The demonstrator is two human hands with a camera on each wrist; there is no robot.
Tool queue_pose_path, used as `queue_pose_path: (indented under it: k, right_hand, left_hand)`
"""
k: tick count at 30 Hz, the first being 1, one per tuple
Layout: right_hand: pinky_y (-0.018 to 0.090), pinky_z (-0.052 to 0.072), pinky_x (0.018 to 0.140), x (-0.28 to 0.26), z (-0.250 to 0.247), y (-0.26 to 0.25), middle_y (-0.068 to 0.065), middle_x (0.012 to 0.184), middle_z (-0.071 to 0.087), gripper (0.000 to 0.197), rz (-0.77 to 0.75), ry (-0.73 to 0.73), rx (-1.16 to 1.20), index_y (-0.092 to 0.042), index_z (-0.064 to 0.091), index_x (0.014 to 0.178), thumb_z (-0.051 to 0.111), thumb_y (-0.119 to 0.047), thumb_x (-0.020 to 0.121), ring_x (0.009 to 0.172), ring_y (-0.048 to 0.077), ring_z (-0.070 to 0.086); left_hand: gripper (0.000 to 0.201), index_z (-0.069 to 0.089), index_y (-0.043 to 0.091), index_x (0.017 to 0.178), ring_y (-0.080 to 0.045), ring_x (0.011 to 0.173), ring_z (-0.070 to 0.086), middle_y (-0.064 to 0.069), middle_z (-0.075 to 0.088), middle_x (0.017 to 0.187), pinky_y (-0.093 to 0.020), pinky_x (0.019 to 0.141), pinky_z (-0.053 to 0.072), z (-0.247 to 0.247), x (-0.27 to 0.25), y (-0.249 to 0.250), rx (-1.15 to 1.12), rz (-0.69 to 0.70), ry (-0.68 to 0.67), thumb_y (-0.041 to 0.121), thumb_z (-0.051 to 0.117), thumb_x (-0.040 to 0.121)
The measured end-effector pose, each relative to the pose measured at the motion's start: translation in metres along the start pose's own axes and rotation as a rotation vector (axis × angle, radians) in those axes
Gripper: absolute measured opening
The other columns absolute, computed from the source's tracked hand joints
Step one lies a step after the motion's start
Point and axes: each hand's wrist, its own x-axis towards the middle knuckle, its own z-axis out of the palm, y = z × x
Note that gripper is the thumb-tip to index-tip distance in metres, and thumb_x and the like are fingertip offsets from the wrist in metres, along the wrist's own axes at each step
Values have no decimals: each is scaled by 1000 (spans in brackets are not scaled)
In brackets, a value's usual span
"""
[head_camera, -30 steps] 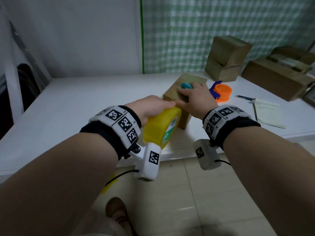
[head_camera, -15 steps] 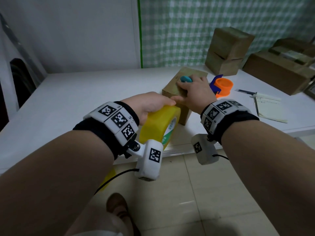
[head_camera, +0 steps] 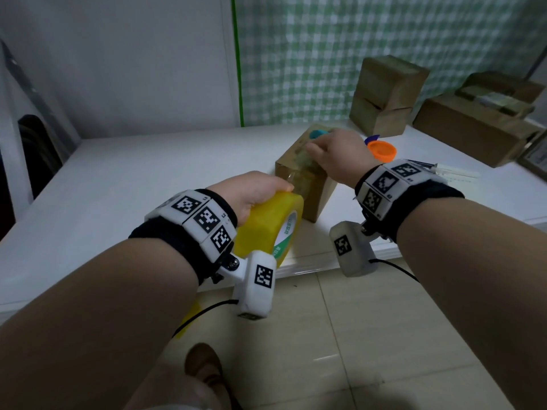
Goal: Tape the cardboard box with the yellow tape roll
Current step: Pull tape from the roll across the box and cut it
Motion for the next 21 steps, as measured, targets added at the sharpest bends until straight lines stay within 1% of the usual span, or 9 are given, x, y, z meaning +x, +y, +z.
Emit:
queue_pose_path:
  k: [3,4,6,8,10,12,15,18,21]
  right_hand:
    - [26,42,99,-7,-5,-3,5,130,63,34,-43,86,123,-18,63,125,42,-17,98,122,20,56]
    - [26,40,104,-9,-6,-4,4,133,61,35,-61,91,148,-19,61,127,42,-13,98,126,18,53]
    - [31,42,106,-14,-9,-8,7,136,58,40,-84,63,187,-22,54,133,41,-10,98,124,21,54]
    - [38,49,99,-18,-12,-11,11,138,54,49,-75,-33,259,-26,37,144,39,-9,98,111,25,60]
    - [34,56,84,-21,-13,-14,13,136,52,51,-24,-140,303,-22,28,147,38,-11,99,92,21,62]
    - [28,55,70,-23,-14,-18,14,126,57,43,-1,-195,228,-13,39,141,38,-11,98,84,22,64]
    - [25,52,64,-26,-14,-21,12,102,68,33,-43,-235,68,-6,54,127,42,-11,96,89,25,70]
    - [20,49,60,-27,-12,-21,11,103,71,29,-66,-234,-5,-8,60,119,48,-13,94,91,22,69]
    - [16,43,55,-26,-7,-22,11,110,67,28,-83,-224,-48,-9,62,116,52,-18,92,90,22,64]
  left_hand:
    - [19,56,12,88,-31,80,63,-15,65,89,-42,81,52,0,-1,0,2,-12,-1,31,57,91]
    - [19,56,12,89,-31,80,62,-15,65,89,-41,79,52,0,-1,1,3,-15,-5,31,57,91]
    - [22,56,10,98,-31,80,62,-16,65,90,-40,76,52,0,-1,1,6,-16,-9,31,56,91]
    - [26,55,10,105,-31,80,63,-16,65,91,-40,75,52,0,-2,1,13,-19,-3,32,55,92]
    - [27,54,10,107,-31,78,62,-15,65,89,-39,72,52,0,-1,0,13,-15,11,32,54,92]
    - [30,55,9,112,-31,80,62,-15,65,91,-40,75,53,-1,0,0,14,-7,23,32,53,92]
    - [32,55,10,114,-33,87,63,-17,65,97,-43,84,52,-2,1,-1,21,-4,34,33,53,92]
    - [32,55,9,113,-33,85,63,-17,65,95,-44,84,53,-2,1,-1,12,-9,18,33,52,93]
    - [32,55,9,112,-35,89,63,-17,65,97,-44,86,52,-2,2,-1,20,-17,12,34,52,93]
